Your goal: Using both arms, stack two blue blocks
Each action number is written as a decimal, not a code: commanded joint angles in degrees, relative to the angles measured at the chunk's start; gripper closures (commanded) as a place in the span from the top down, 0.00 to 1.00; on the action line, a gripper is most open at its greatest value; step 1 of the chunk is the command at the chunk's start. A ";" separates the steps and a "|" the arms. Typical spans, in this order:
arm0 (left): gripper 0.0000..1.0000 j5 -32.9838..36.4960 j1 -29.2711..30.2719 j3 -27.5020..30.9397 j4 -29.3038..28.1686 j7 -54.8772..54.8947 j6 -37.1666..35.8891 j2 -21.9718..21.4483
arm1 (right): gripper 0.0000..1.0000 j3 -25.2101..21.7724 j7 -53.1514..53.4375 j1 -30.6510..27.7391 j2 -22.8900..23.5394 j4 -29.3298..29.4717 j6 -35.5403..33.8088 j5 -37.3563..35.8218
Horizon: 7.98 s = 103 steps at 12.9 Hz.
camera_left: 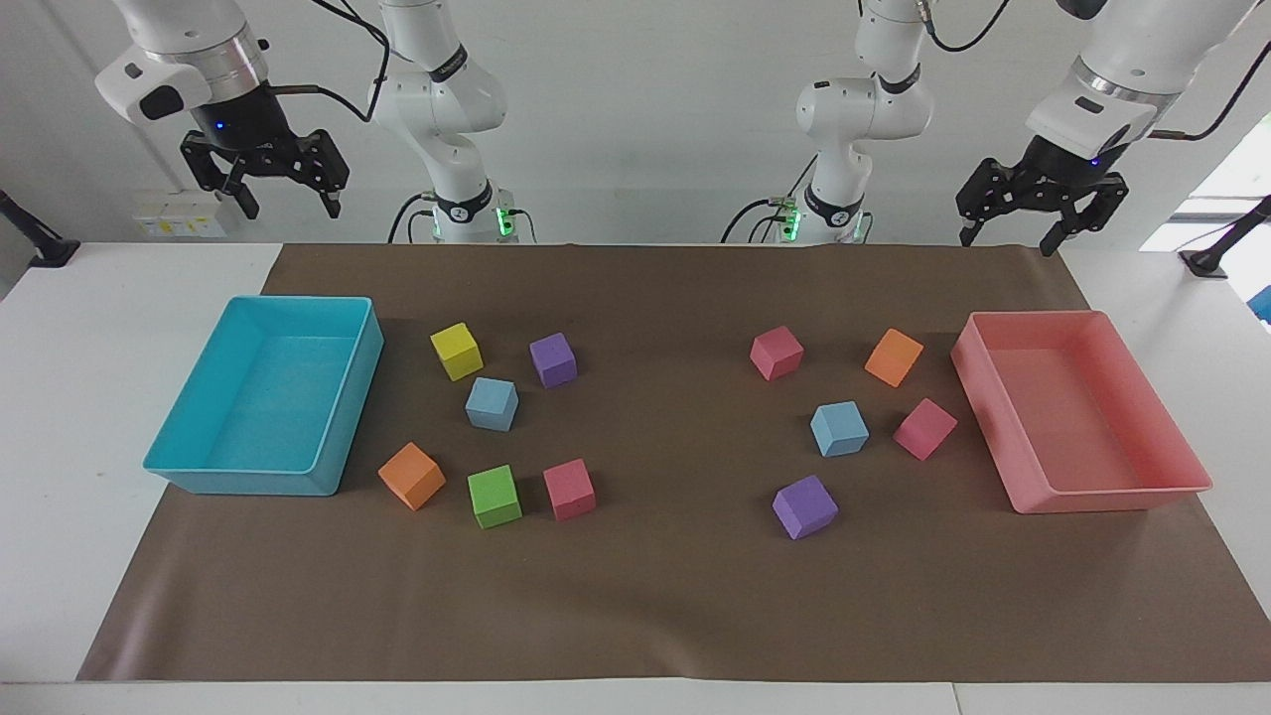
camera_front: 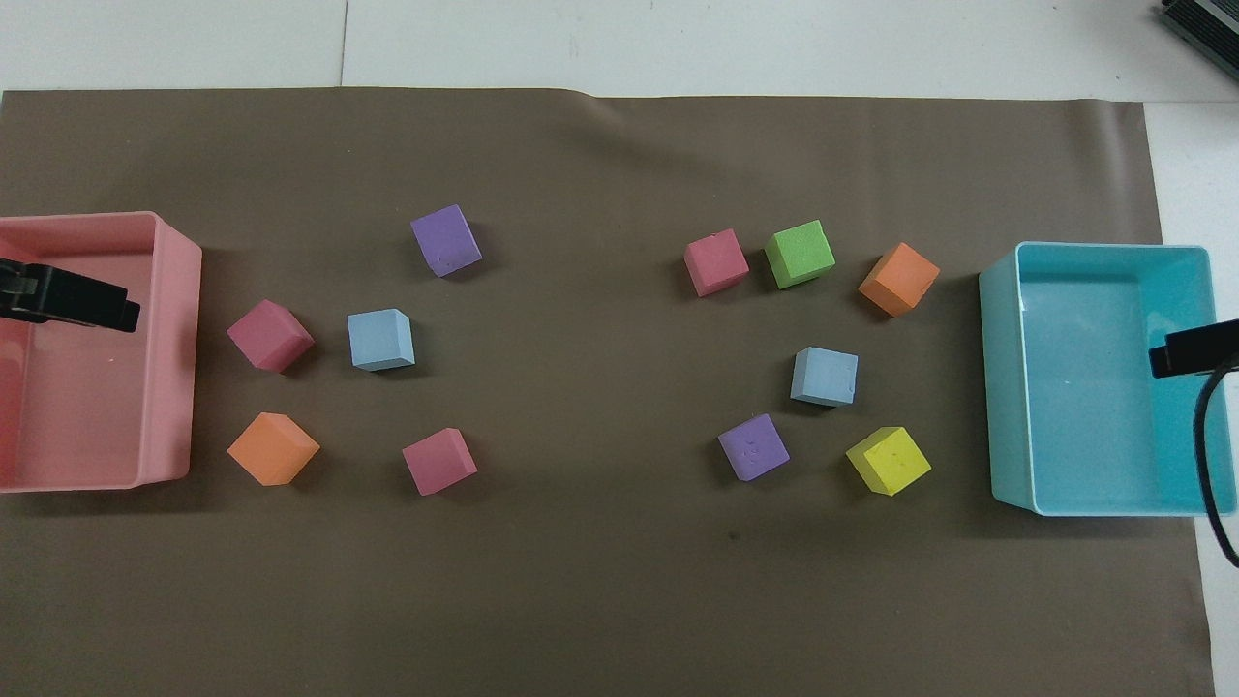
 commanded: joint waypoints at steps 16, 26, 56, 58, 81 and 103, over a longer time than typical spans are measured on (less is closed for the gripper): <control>1.00 -0.09 0.42 -0.20 -1.33 -0.54 0.06 -1.14 | 1.00 0.66 0.34 -0.65 -0.80 -0.61 -0.11 -0.51; 1.00 -0.09 0.42 -0.20 -1.33 -0.54 0.06 -1.14 | 1.00 0.66 0.34 -0.65 -0.80 -0.61 -0.11 -0.51; 1.00 -0.09 0.42 -0.20 -1.33 -0.54 0.06 -1.14 | 1.00 0.93 8.77 6.82 8.15 -9.49 19.56 -0.51; 1.00 -0.09 0.51 -0.20 -1.33 -0.54 0.06 -1.14 | 1.00 0.84 10.35 8.31 10.00 -12.02 24.30 -0.51; 1.00 -0.09 0.51 -0.20 -1.33 -0.54 0.06 -1.14 | 1.00 1.10 16.24 15.88 16.07 -35.85 54.20 4.59; 1.00 -0.09 0.51 -0.20 -1.33 -0.54 0.06 -1.14 | 0.00 0.84 21.61 14.47 14.85 -32.97 49.67 4.06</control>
